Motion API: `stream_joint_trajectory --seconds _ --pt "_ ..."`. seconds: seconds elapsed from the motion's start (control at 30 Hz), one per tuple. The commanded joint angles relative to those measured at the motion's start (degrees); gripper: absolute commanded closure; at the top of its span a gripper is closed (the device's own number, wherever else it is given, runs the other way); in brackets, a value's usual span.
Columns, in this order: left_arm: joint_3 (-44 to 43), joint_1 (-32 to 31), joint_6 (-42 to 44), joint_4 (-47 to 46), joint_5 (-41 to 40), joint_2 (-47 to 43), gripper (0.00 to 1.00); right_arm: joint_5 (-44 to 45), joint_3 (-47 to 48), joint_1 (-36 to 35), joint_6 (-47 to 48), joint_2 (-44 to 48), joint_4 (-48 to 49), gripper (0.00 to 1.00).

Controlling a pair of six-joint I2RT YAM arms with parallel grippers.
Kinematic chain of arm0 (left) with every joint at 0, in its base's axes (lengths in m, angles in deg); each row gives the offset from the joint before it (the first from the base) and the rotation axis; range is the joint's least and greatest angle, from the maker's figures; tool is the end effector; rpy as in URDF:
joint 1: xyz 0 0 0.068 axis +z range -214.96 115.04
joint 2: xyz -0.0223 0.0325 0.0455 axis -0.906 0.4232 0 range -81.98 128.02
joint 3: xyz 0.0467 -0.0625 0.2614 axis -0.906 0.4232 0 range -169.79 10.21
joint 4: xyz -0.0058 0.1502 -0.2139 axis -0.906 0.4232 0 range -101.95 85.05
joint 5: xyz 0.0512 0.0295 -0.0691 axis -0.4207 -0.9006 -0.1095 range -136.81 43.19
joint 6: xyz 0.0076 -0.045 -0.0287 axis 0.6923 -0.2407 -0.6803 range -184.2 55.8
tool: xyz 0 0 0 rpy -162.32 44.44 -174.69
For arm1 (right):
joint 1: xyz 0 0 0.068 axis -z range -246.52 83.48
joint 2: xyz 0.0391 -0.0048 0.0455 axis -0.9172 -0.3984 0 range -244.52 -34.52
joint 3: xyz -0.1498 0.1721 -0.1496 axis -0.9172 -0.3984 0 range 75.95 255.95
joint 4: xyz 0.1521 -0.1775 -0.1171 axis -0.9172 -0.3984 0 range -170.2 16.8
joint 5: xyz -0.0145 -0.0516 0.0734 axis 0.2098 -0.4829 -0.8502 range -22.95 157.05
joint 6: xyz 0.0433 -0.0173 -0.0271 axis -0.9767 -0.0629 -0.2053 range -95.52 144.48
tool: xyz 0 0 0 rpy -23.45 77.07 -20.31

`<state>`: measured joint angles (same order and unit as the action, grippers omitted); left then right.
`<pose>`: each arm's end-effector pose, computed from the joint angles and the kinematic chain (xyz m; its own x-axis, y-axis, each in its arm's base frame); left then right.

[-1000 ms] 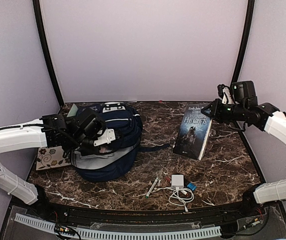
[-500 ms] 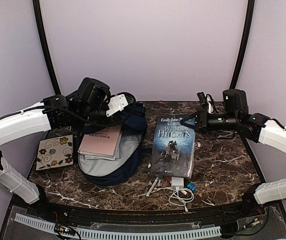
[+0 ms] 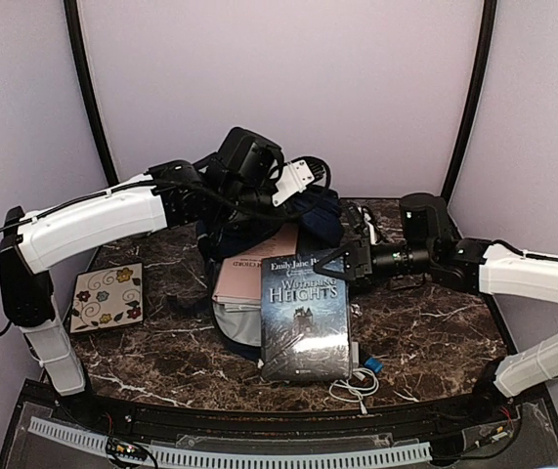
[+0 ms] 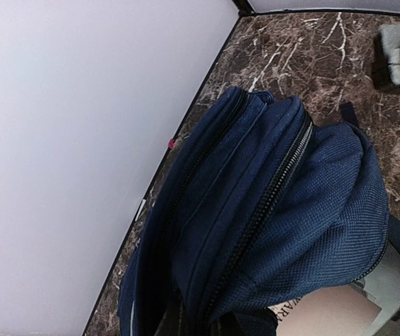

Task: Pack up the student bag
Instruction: Place the book in the largest pocket of the bag.

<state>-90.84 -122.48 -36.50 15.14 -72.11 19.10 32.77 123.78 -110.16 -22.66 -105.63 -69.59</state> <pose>0.2333 -0.3378 0.3841 0.0429 0.7152 -0.6976 0.6081 0.5353 0.5862 0.1892 0.2083 0.2868 -0.8650 0.0120 -0.5016 -0.4705 0.3281 0.8192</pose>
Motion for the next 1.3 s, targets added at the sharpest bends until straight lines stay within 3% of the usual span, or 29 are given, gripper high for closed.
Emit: stream_joint_trajectory --seconds 0.0,0.1,0.2,0.4,0.63,0.73,0.97,1.17,1.27 --pt "-3.75 -1.63 -3.77 -7.28 5.41 -4.3 1.0 4.98 4.01 -0.02 1.32 -1.6 2.97 1.0" --pt "-1.96 -1.87 -6.02 -7.49 8.2 -5.53 1.0 7.75 8.64 0.7 3.91 -8.04 -0.45 1.0" --pt "-0.87 -2.07 -7.53 -7.1 9.42 -6.01 1.0 6.33 11.84 1.69 2.41 -14.04 5.0 0.99" --pt "1.45 -2.0 -8.36 -8.2 8.54 -5.64 1.0 20.71 19.47 4.11 1.49 -23.67 2.65 0.82" --pt "7.19 -1.42 -12.24 -7.87 9.88 -3.48 1.0 25.53 28.51 6.82 1.43 -33.53 -8.22 0.4" --pt "10.96 -0.97 -14.84 -8.37 10.59 -2.81 1.0 26.2 27.82 7.64 0.91 -32.9 -9.94 0.31" --pt "17.92 0.14 -20.33 -10.15 11.54 -1.58 1.0 26.49 24.24 7.73 5.6 -25.47 -15.06 0.19" --pt "19.83 1.12 -21.72 -10.26 12.48 0.43 1.0 19.92 19.05 7.78 9.73 -17.45 -19.81 0.19" --pt "20.58 1.5 -22.63 -11.01 13.36 0.13 1.0 14.37 9.07 7.32 5.82 -11.78 -15.63 0.25"
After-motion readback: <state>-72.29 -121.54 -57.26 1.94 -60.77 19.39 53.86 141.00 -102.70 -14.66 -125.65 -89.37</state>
